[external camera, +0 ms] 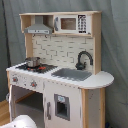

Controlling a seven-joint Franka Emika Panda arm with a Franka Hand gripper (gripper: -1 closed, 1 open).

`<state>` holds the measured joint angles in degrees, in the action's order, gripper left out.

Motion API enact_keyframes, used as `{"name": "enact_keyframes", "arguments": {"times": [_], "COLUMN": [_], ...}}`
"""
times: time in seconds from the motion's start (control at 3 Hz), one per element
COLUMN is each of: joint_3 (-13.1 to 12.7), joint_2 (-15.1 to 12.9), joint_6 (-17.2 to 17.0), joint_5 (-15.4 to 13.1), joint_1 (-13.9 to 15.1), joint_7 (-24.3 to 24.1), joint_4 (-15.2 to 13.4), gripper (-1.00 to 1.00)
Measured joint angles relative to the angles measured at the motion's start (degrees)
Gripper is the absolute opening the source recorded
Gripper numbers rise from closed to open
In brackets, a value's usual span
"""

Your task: Play with the kitchen

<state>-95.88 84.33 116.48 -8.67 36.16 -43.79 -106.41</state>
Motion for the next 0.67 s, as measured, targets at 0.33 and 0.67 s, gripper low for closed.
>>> {"name": "enact_keyframes", "arguments": {"times": [0.33,0.67], "joint_3": [2.01,4.24], "joint_2": [0.0,-0.06], "joint_6": [-0.47,-0.57], "joint_5": [-0.13,-0.08], "joint_1": [0.63,1.19], "joint_7": [5.32,11.57], "joint_4": [2.04,2.93], "gripper": [1.0,1.0]}}
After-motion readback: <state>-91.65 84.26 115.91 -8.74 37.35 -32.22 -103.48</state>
